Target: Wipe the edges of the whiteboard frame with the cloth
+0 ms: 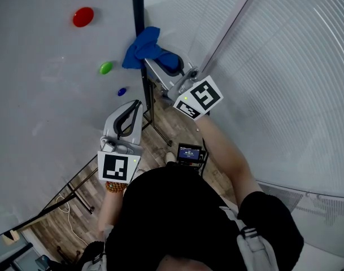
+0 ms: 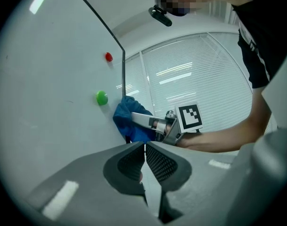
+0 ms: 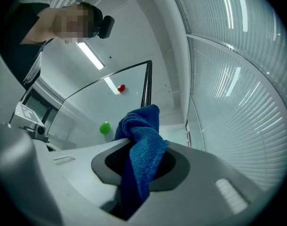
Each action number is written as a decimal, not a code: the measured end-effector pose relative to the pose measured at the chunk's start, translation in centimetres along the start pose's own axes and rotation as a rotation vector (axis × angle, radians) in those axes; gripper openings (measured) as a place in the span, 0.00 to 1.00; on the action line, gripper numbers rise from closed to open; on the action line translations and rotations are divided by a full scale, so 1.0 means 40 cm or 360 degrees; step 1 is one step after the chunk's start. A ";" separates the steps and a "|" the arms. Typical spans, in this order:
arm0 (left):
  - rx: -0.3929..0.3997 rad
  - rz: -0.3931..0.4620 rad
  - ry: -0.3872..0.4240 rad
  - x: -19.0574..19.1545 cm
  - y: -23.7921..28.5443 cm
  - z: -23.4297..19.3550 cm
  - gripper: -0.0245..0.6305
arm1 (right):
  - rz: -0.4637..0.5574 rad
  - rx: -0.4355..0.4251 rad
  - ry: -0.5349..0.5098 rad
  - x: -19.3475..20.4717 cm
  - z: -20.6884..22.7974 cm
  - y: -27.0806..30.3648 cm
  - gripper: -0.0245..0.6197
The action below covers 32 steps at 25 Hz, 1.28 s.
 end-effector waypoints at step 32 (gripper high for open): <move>-0.0009 -0.0023 -0.0087 0.009 0.000 -0.020 0.04 | -0.0239 0.0100 -0.0132 0.108 -0.013 -0.034 0.19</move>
Point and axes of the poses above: the fingertips, and each gripper's own axes: y forward along the fingers, z to its right, x out of its underside, the point moved 6 cm from there along -y, backward along the fingers, and after that the axes turned 2 degrees about y, right-handed, at the moved point
